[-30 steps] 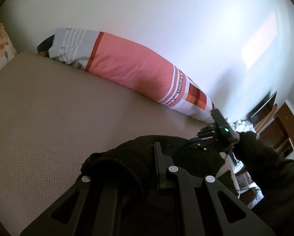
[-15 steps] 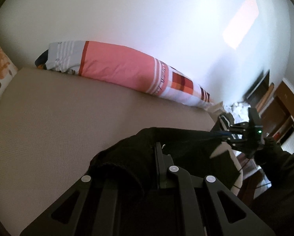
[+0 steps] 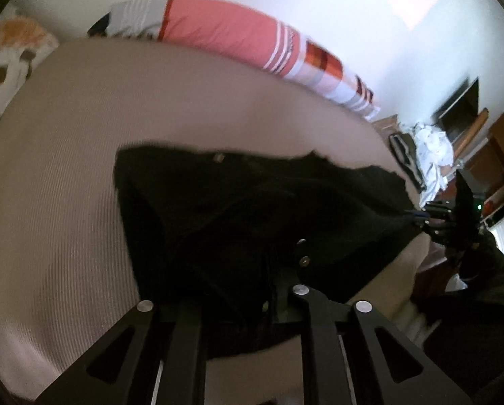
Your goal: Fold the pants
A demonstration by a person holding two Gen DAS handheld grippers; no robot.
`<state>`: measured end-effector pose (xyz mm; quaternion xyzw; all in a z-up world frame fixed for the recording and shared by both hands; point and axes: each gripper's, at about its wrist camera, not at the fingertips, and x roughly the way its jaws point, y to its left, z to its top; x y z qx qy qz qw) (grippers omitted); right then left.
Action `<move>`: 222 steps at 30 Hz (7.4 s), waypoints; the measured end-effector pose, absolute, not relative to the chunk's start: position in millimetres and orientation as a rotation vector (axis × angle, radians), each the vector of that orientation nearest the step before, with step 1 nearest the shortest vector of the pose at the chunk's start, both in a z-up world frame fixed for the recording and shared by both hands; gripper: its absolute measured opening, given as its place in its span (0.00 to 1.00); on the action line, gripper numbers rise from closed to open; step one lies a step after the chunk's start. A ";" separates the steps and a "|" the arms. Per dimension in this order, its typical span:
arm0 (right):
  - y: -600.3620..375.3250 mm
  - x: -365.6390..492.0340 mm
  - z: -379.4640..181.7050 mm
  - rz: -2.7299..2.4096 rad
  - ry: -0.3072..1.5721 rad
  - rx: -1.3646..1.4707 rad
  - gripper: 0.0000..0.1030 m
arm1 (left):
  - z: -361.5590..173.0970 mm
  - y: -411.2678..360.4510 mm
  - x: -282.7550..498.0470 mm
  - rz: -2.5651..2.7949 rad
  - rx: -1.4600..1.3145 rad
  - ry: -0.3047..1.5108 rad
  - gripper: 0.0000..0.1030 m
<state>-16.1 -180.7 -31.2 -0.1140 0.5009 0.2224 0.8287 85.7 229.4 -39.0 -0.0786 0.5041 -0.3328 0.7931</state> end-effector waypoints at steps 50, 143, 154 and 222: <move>-158.4 -31.4 -70.2 0.459 1.172 -0.145 0.09 | -49.8 239.0 67.2 -0.239 -0.205 1.230 0.17; -564.9 -118.4 -82.2 -0.337 0.727 1.118 0.09 | -72.5 -70.8 9.0 -0.706 0.284 0.981 0.10; -558.7 -117.8 -47.8 -0.380 0.695 0.905 0.03 | -76.8 -80.2 3.6 -0.698 0.373 0.963 0.10; -628.4 8.5 -86.5 -0.038 0.983 0.691 0.05 | -66.5 -45.1 102.9 -0.518 0.000 1.080 0.59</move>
